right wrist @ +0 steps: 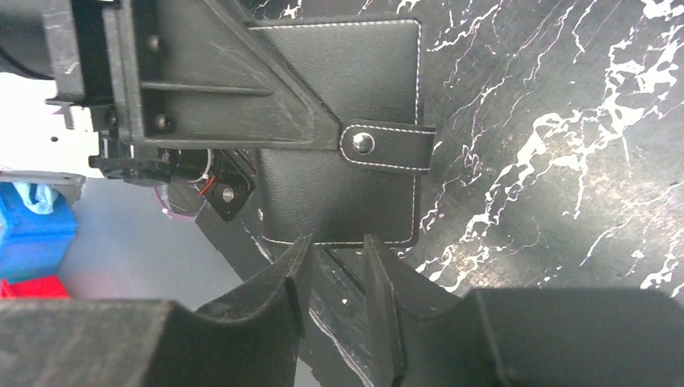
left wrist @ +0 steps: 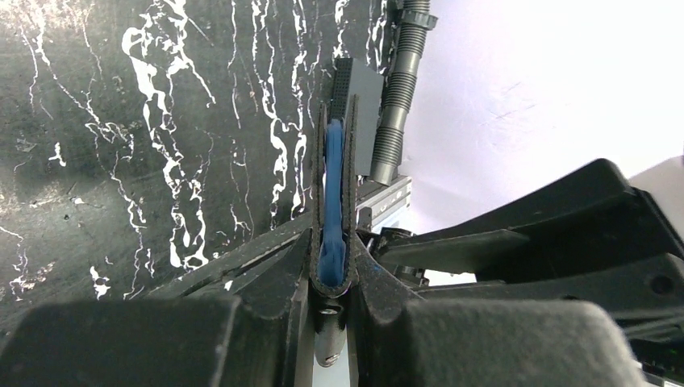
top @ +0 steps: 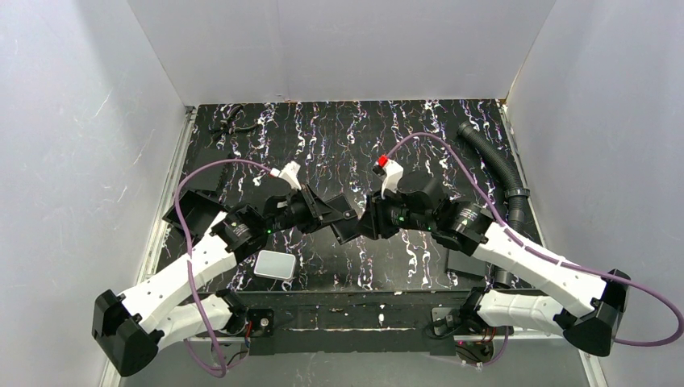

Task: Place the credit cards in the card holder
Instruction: Open the card holder at the center of the board.

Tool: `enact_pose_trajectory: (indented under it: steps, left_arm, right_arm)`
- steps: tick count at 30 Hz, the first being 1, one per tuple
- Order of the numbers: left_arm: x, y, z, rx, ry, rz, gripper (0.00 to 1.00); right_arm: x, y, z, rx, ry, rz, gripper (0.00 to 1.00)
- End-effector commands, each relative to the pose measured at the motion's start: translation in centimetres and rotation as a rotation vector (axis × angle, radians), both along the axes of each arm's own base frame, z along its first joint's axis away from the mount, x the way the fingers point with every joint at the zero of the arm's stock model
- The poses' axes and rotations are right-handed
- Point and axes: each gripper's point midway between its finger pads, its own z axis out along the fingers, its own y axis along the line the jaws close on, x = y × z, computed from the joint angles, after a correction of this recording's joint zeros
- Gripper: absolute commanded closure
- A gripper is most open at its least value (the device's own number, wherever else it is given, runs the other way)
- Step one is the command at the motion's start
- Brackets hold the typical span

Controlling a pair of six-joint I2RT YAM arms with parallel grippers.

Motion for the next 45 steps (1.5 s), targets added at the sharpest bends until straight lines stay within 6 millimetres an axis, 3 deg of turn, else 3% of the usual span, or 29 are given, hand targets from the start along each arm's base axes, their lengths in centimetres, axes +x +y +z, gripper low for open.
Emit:
enact_pose_trajectory:
  steps: [1, 17, 23, 27, 29, 34, 41, 45]
  left_arm:
    - [-0.1, -0.7, 1.6, -0.021, -0.011, -0.025, 1.0]
    - [-1.9, -1.8, 1.1, -0.098, 0.029, -0.118, 1.0]
    - [-2.1, -1.7, 0.2, -0.076, 0.059, -0.118, 1.0]
    - [-2.1, -1.7, -0.5, -0.071, 0.074, -0.112, 1.0]
    - [-2.1, -1.6, -0.8, -0.058, 0.087, -0.11, 1.0]
    - [-2.2, -1.3, -1.0, -0.044, 0.091, -0.103, 1.0]
    - [-2.6, -1.3, -1.2, -0.003, 0.15, -0.114, 1.0]
    - [-2.8, -1.6, -0.8, -0.027, 0.16, -0.12, 1.0]
  right_arm:
    - [1.0, 0.3, 2.5, 0.054, -0.099, -0.016, 0.59]
    - [1.9, 0.6, -0.9, -0.009, -0.134, 0.0, 0.48]
    - [2.1, -0.2, 0.4, -0.028, -0.166, -0.017, 0.46]
    - [2.5, -0.4, -0.3, -0.062, -0.163, -0.03, 0.47]
    - [2.3, -0.5, -0.7, -0.086, -0.143, -0.022, 0.53]
    - [2.1, -1.0, 0.6, -0.047, -0.172, -0.032, 0.51]
    - [0.4, 1.1, 0.7, 0.019, -0.258, 0.176, 0.45]
    - [0.3, 2.1, -0.4, 0.033, -0.257, 0.217, 0.47]
